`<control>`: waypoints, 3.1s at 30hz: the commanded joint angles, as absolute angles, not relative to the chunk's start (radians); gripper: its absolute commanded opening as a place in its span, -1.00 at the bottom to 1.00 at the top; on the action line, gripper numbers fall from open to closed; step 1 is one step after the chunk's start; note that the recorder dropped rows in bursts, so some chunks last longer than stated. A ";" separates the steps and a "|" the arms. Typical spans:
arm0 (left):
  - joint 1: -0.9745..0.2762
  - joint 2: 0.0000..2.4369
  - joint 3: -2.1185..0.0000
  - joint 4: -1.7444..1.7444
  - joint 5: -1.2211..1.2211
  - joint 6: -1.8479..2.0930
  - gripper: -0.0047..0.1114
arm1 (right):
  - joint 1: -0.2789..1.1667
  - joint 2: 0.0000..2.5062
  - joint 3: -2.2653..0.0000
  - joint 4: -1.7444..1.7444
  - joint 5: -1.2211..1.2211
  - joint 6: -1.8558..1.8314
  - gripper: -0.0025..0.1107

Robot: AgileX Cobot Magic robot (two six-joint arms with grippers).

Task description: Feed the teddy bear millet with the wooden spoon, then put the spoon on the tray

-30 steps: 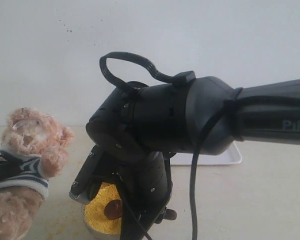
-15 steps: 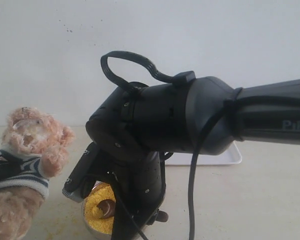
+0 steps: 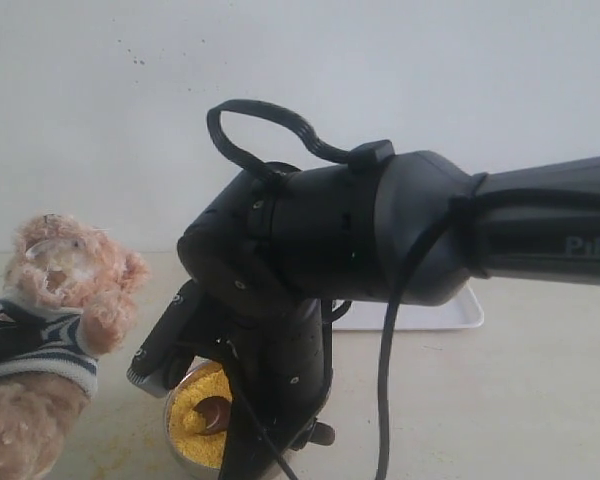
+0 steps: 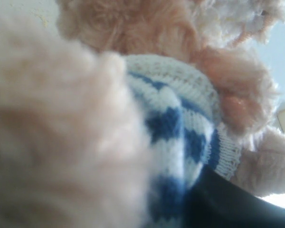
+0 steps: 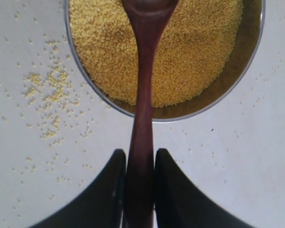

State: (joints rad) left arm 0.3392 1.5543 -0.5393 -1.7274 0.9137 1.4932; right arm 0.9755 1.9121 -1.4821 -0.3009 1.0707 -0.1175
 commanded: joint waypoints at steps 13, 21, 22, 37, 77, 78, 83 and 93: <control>0.337 1.546 -0.535 -1.744 0.932 1.509 -0.85 | 0.798 1.861 -1.488 -0.063 1.089 -0.176 -0.96; 0.337 1.546 -0.533 -1.720 0.939 1.497 -0.85 | 0.776 1.771 -1.488 -0.043 1.141 -0.226 -0.96; 0.337 1.546 -0.533 -1.702 0.939 1.483 -0.85 | 0.772 1.760 -1.488 -0.043 1.144 -0.227 -0.96; 0.337 1.539 -0.533 -1.450 0.997 1.263 -0.85 | 0.697 1.708 -1.488 0.034 1.221 -0.274 -0.96; 0.339 1.329 -0.388 -1.266 0.964 1.092 -0.85 | 0.698 1.633 -1.488 0.546 1.157 -0.402 -0.96; 0.339 1.329 -0.388 -1.271 0.964 1.092 -0.85 | 0.698 1.633 -1.488 0.551 1.168 -0.417 -0.96; 0.339 1.329 -0.388 -1.274 0.959 1.092 -0.85 | 0.700 1.633 -1.488 0.551 1.147 -0.437 -0.96; 0.339 1.329 -0.379 -1.270 0.960 1.092 -0.85 | 0.906 1.650 -1.488 0.226 0.946 -0.329 -0.96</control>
State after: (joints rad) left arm 0.3392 1.3365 -0.3898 -1.2608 0.9464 1.1005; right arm 0.8715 1.6439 -1.4821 0.3526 1.0089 -0.4089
